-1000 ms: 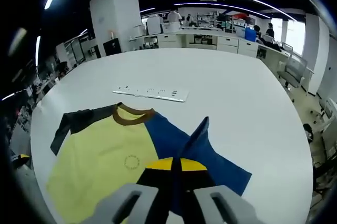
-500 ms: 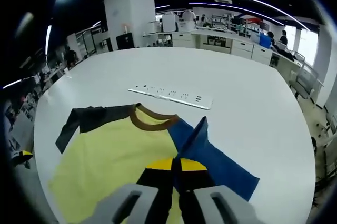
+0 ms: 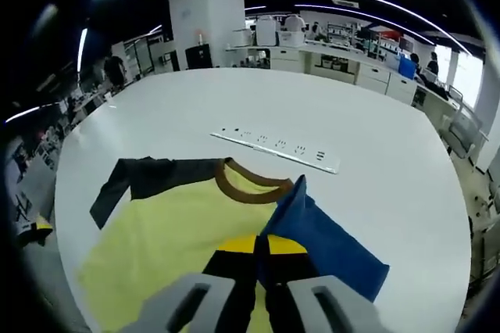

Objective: Fold the garment on the visible template until the final outline fits inside the template.

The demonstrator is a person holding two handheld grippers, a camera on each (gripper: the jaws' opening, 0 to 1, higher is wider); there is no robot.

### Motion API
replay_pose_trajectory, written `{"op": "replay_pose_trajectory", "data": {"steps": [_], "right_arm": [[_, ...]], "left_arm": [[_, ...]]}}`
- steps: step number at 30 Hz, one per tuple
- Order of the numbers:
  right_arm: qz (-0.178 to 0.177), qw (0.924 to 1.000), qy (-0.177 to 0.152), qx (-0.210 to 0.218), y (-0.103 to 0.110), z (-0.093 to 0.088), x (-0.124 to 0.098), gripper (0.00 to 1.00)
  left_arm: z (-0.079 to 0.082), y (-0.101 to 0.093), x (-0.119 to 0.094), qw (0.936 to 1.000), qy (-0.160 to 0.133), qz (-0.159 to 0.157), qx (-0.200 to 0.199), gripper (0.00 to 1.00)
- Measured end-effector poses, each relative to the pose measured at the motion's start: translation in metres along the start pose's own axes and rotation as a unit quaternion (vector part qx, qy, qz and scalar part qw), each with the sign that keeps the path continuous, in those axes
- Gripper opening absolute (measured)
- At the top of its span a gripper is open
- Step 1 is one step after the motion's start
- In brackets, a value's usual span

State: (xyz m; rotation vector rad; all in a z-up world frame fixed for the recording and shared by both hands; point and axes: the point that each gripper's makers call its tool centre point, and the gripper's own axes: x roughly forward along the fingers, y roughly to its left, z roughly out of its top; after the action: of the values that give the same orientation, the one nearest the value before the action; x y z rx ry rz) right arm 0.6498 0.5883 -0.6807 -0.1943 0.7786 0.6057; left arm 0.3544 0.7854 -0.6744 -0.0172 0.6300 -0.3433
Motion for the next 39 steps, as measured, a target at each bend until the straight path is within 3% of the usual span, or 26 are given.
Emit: {"op": "replay_pose_trajectory", "data": {"steps": [20, 27, 39], "right_arm": [[0.031, 0.9983, 0.013, -0.048, 0.054, 0.013, 0.018, 0.0], [0.039, 0.9956, 0.019, -0.083, 0.073, 0.016, 0.024, 0.0], [0.053, 0.994, 0.017, -0.095, 0.096, 0.027, 0.027, 0.0]], "left_arm": [[0.001, 0.002, 0.005, 1.0, -0.004, -0.002, -0.006, 0.98], [0.012, 0.003, 0.004, 0.9994, -0.033, -0.001, -0.013, 0.99], [0.006, 0.0, 0.008, 0.9998, -0.017, -0.004, -0.005, 0.99]]}}
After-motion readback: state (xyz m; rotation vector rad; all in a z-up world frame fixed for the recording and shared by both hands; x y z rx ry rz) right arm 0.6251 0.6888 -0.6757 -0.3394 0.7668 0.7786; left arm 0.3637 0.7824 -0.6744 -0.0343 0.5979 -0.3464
